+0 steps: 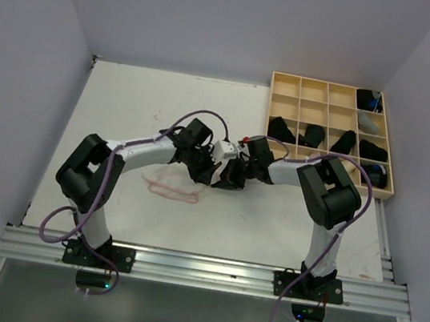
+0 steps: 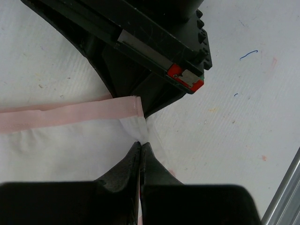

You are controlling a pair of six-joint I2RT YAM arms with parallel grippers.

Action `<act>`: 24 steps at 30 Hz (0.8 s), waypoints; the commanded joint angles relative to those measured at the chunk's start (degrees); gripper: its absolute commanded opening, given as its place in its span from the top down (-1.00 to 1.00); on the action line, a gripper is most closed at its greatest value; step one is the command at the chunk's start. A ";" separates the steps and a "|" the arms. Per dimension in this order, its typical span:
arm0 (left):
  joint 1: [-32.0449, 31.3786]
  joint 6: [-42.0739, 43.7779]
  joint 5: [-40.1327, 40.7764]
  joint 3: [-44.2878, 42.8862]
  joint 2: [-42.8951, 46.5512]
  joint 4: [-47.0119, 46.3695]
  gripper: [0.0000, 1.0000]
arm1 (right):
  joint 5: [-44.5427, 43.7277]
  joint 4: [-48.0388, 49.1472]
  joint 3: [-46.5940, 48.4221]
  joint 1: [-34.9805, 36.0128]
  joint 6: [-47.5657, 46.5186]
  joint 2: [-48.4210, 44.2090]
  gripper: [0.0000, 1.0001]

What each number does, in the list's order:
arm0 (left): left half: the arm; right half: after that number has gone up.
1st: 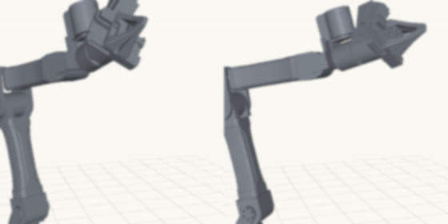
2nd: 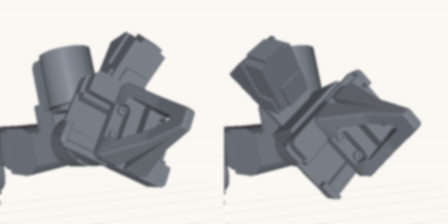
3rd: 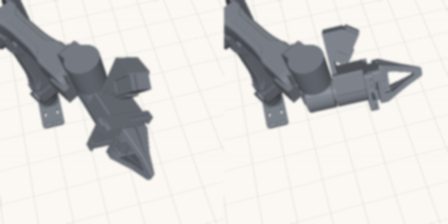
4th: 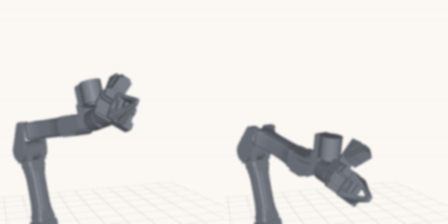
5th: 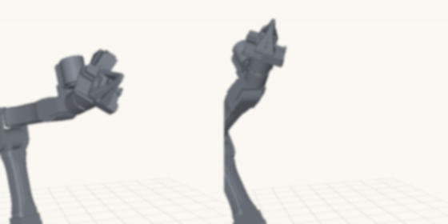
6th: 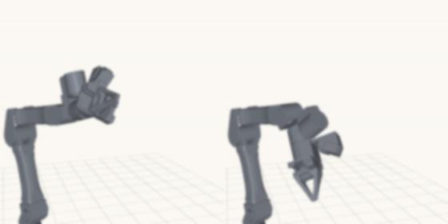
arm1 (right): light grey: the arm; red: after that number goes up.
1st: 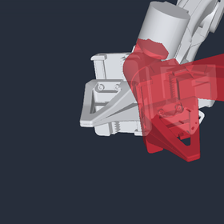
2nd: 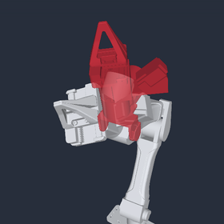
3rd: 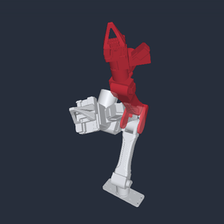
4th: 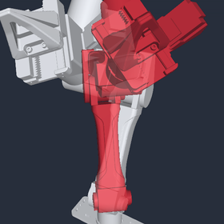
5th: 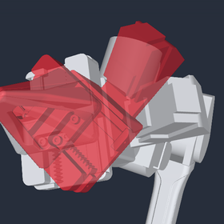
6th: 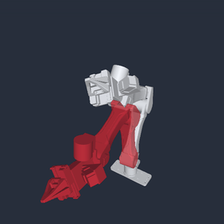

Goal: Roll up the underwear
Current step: Fold the underwear

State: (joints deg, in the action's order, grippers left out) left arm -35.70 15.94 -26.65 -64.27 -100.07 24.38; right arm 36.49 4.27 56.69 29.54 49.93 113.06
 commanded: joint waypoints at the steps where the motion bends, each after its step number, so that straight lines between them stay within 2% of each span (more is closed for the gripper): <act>1: -0.16 -3.45 -1.91 -0.15 -2.32 -2.67 1.00 | -3.71 -1.90 -0.88 -0.45 -1.59 -1.52 0.95; 5: -0.16 -6.36 -2.09 -0.24 -5.74 -4.69 0.96 | -3.62 -2.78 -0.35 -0.54 -2.03 -2.48 0.91; 8: -0.07 -7.94 -1.39 0.11 -7.41 -6.01 0.94 | -3.97 -6.10 0.18 -0.54 -3.34 -3.63 0.68; 9: -0.07 -8.12 -1.38 0.37 -7.68 -6.19 0.92 | -4.32 -8.90 1.05 -0.54 -5.09 -4.50 0.51; 12: 0.37 -8.47 -1.73 1.51 -7.94 -6.54 0.83 | -4.50 -13.31 2.90 -1.41 -7.73 -5.74 0.26; 18: 1.42 -7.68 -2.53 3.10 -6.80 -6.72 0.54 | -3.00 -17.72 4.92 -3.35 -9.33 -6.97 0.28; 24: 2.22 -7.16 -3.32 3.10 -5.31 -7.33 0.26 | -1.60 -14.83 5.36 -3.35 -7.14 -6.80 0.30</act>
State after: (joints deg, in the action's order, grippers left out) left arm -34.39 8.05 -31.86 -62.33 -106.24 17.85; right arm 33.98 -10.66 60.05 26.06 42.39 108.51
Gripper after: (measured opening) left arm 0.349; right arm 0.352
